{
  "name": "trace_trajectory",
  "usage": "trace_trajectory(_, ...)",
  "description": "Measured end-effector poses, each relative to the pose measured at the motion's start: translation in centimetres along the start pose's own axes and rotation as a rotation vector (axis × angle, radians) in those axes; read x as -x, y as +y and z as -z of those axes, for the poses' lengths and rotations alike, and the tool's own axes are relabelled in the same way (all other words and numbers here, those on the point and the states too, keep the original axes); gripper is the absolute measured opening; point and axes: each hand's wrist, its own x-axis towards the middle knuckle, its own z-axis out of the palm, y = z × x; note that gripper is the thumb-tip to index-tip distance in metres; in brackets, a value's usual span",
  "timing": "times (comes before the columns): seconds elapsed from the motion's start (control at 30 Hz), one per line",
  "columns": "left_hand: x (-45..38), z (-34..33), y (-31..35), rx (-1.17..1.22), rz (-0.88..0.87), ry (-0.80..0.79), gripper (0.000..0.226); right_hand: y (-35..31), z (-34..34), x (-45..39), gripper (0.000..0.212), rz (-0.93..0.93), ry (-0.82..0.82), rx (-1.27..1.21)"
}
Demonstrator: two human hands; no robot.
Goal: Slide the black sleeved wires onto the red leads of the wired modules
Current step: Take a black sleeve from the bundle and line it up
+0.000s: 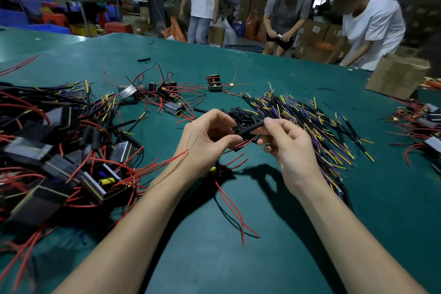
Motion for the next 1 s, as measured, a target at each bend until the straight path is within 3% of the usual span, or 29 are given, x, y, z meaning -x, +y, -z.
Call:
trace_trajectory(0.3,0.3,-0.2,0.0,-0.129,-0.107,0.000,0.031,0.4,-0.4,0.3,0.013,0.036,-0.098,0.122)
trace_trajectory(0.57,0.6,-0.5,-0.4,-0.181,-0.216,-0.005,0.014,0.5,-0.5,0.6,0.010,0.079,-0.221,0.184)
trace_trajectory(1.0,0.6,0.5,0.1,-0.333,-0.269,-0.034,0.007,0.5,-0.2,0.4,0.013,0.096,-0.102,0.127)
